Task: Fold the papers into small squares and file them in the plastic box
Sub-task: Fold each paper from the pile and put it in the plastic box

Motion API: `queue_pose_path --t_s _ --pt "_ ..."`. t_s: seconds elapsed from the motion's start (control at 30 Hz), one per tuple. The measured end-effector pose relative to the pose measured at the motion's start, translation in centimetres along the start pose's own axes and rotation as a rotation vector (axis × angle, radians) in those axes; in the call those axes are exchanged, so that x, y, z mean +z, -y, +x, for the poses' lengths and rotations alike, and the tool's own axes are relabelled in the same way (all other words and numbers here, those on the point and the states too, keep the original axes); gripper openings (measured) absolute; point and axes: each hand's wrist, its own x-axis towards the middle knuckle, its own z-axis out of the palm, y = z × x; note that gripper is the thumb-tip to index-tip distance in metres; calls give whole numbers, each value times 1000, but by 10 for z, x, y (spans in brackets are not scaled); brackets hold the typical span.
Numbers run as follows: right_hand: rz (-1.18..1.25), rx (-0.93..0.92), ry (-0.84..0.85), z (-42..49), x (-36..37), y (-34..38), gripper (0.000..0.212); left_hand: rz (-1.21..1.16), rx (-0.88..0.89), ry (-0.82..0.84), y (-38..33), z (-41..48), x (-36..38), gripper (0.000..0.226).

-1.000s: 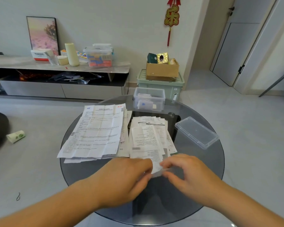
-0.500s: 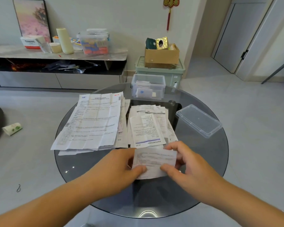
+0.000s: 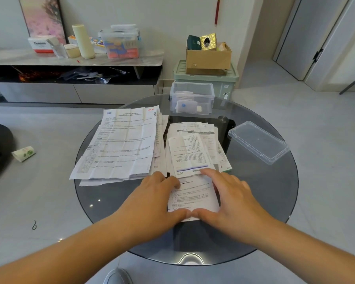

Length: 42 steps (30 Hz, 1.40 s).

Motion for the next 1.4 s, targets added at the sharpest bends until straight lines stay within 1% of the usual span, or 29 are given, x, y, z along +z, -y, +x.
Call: queue_pose_path --t_s 0.13,0.2,0.4,0.47,0.53,0.6,0.7,0.8,0.9,1.07,1.2,1.3,1.37,1.4 --pt "-24 25 41 -2 -6 -3 89 34 -9 4 -2 2 2 66" --pt "-33 50 80 -4 -12 -4 85 44 -20 21 -1 2 -1 66" --pt "0 64 111 -8 -20 1 49 22 -51 62 -3 4 -7 81" --pt "22 12 70 -12 -18 1 37 27 -56 70 -5 4 -8 84" --pt "-30 -100 44 -18 -16 1 26 32 -59 91 -7 3 -9 87" --pt "-79 -201 78 -23 -13 3 21 38 -69 111 -10 3 -8 87" --pt "-115 -254 148 -26 -13 5 24 61 -87 125 -15 2 -9 81" --pt "-123 -265 180 -26 -18 7 26 42 -95 130 -15 2 -10 72" --pt "-126 -265 204 -26 -21 8 29 -19 -107 105 -15 1 -11 56" --pt "-129 -271 214 -27 -23 11 39 -126 -104 99 -14 2 -17 47" --pt "-174 -289 202 -27 -25 12 62 -396 -119 227 -12 5 -23 22" --pt "-166 -293 192 -29 -25 11 80 -619 -220 305 -14 5 -25 18" --pt "-152 -302 181 -32 -25 10 85 -820 -288 373 -15 5 -29 16" --pt "-145 -305 171 -33 -24 10 84 -921 -326 410 -16 4 -30 18"
